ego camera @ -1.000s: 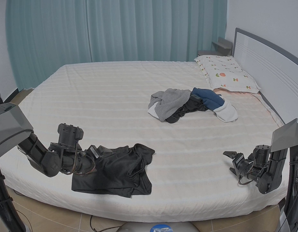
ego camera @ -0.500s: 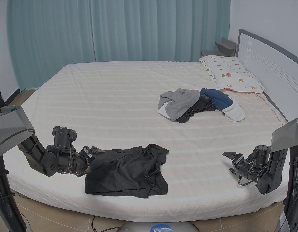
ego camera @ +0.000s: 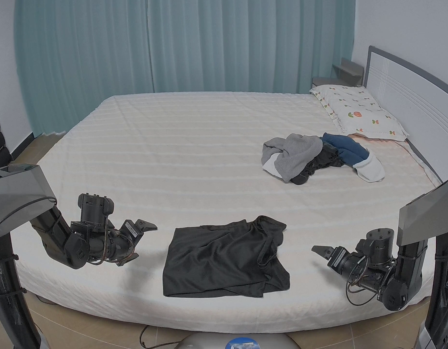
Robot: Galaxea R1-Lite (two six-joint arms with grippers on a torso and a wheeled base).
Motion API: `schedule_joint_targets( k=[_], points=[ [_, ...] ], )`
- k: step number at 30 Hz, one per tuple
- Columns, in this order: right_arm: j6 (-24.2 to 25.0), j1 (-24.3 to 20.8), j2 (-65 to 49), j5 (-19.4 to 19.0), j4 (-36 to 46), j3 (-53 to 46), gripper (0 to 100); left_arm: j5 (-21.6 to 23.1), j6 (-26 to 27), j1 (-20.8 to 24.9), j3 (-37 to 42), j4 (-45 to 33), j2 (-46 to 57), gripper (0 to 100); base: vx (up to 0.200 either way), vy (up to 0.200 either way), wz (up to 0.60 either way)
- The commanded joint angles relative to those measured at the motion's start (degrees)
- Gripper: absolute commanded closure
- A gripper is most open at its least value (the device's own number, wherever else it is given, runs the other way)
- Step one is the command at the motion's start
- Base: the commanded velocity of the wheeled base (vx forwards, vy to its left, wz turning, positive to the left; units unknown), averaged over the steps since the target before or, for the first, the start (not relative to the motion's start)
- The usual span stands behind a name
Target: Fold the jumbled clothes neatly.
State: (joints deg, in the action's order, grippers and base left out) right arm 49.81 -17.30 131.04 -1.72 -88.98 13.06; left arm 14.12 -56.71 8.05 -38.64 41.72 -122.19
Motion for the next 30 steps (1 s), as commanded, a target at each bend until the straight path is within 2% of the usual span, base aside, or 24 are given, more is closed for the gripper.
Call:
schedule_joint_targets(
  k=[1, 6, 10, 11, 16, 21, 24, 28, 30],
  points=[
    [-3.23, -4.76, -0.34, 3.39, 0.03, -0.84, 0, -0.23, -1.47, 0.13, -0.2, 0.47, -0.95, 0, 0.0, 0.2, 0.0],
    [-5.69, -8.89, 0.27, 7.61, 0.12, -0.22, 0, -0.41, -1.21, 0.3, 0.76, 0.47, -0.86, 0, 0.0, 0.2, 0.0],
    [-7.45, -11.0, 0.8, 8.4, 1.26, 1.27, 0, -0.58, -1.12, 0.3, 1.47, 1.79, -0.95, 0, 0.0, 0.2, 0.0],
    [-9.56, -11.18, 1.24, 8.49, 2.14, 2.41, 0, -1.11, -1.47, 0.3, 1.82, 3.37, -1.12, 0, 0.0, 0.2, 0.0],
    [-16.32, -8.98, 0.18, 10.07, 8.38, 7.77, 0, -2.16, -1.3, 0.57, 4.1, 7.77, -1.83, 0, 0.0, 0.0, 0.0],
    [-18.96, -7.66, -2.72, 10.42, 13.57, 10.85, 0, -2.34, -1.21, 0.66, 5.16, 10.58, -2.27, 0, 0.0, 0.0, 0.0],
    [-20.28, -6.34, -2.45, 10.6, 13.83, 10.67, 0, -2.34, -1.21, 0.66, 5.16, 10.67, -2.44, 0, 0.0, 0.0, 0.0],
    [-23.71, -4.5, -1.22, 13.23, 13.66, 10.85, 0, -2.34, -1.12, 0.66, 5.25, 10.67, -2.44, 0, 0.0, 0.0, 0.0],
    [-23.71, -4.41, -0.69, 13.32, 13.74, 10.94, 0, -2.34, -1.12, 0.66, 5.25, 10.58, -2.35, 0, 0.0, 0.0, 0.0]
  ],
)
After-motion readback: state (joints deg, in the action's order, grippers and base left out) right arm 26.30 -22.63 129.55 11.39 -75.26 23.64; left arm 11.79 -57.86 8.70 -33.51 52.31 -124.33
